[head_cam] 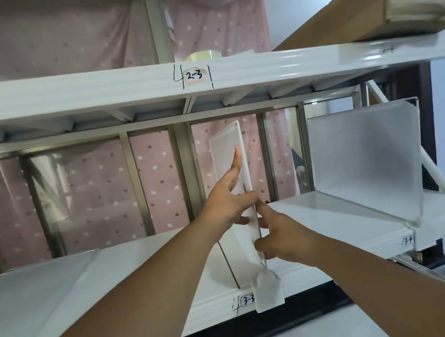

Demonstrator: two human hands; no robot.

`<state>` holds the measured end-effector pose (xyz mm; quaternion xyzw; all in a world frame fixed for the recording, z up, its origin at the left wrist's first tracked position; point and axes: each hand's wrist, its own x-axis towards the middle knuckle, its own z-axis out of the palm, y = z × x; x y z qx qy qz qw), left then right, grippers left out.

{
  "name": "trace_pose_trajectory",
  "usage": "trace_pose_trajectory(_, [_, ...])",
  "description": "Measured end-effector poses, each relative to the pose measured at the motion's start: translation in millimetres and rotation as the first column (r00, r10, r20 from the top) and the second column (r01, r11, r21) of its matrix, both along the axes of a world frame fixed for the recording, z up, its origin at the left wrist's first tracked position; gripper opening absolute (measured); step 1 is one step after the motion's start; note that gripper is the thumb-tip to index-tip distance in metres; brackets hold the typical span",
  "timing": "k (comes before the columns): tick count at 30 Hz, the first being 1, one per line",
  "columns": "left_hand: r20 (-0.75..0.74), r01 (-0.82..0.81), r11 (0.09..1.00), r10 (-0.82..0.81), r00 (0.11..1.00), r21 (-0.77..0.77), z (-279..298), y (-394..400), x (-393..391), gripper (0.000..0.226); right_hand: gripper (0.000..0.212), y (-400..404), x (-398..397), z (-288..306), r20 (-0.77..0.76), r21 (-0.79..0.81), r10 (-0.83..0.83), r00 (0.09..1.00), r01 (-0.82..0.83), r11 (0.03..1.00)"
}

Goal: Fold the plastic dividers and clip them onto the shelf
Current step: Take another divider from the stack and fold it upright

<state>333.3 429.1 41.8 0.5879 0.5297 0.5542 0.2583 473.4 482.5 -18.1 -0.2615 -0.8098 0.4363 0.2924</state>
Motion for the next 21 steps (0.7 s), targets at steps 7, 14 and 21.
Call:
trace_pose_trajectory(7, [0.034, 0.017, 1.0, -0.018, 0.999, 0.02, 3, -5, -3, 0.103, 0.106, -4, -4, 4, 0.065, 0.087, -0.009, 0.998, 0.003, 0.996])
trace_pose_trajectory(14, [0.013, -0.012, 1.0, 0.011, 1.0, 0.007, 2, -13, -1, 0.103, 0.107, -8, -5, 0, 0.099, 0.112, -0.034, 0.994, 0.022, 0.993])
trace_pose_trajectory(21, [-0.012, 0.003, 1.0, -0.003, 1.0, -0.027, 3, -15, 6, 0.106, 0.104, -13, -2, -3, 0.131, 0.147, -0.091, 0.987, 0.071, 0.987])
